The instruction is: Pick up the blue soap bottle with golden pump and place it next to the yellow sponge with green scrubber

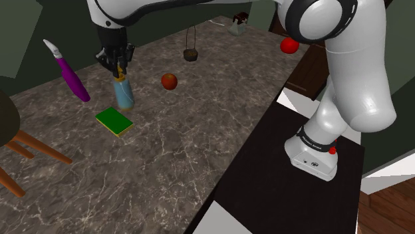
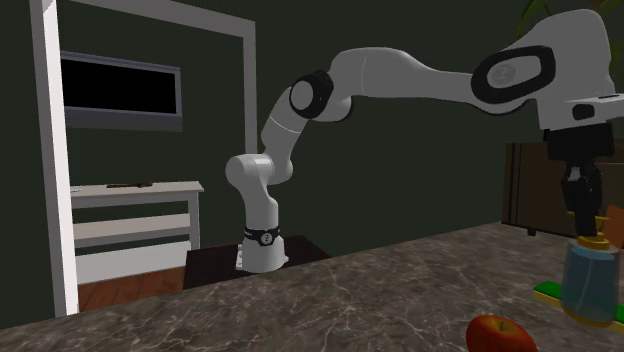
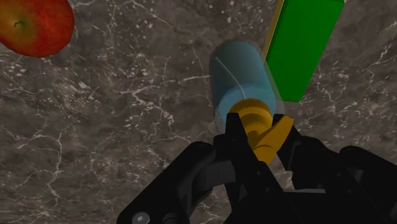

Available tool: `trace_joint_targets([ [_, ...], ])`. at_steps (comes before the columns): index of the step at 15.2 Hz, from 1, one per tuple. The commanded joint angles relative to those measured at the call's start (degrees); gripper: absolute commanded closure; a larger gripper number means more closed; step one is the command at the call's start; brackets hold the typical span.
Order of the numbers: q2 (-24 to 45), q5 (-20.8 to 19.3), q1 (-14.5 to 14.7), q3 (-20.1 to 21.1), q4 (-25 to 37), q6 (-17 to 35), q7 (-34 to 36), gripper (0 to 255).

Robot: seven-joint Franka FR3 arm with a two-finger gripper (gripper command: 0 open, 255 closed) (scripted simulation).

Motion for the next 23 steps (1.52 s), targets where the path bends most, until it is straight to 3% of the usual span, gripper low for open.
trace_joint_targets([
  [1, 0.14, -0.01, -0.01, -0.01, -1.29, 1.48, 0.01, 255],
  [9, 0.21, -0.02, -0.02, -0.01, -1.74, 1.99, 0.01, 255],
  [10, 0.21, -0.02, -0.01, -0.01, -1.73, 1.99, 0.01, 0],
  [15, 0.22, -0.02, -0.02, -0.01, -1.72, 1.98, 0.01, 0],
  [19, -2.00, 0.07, -0.06, 0.04, 1.84, -3.79, -0.05, 0],
  [23, -2.00, 0.07, -0.06, 0.04, 1.84, -3.79, -0.05, 0],
])
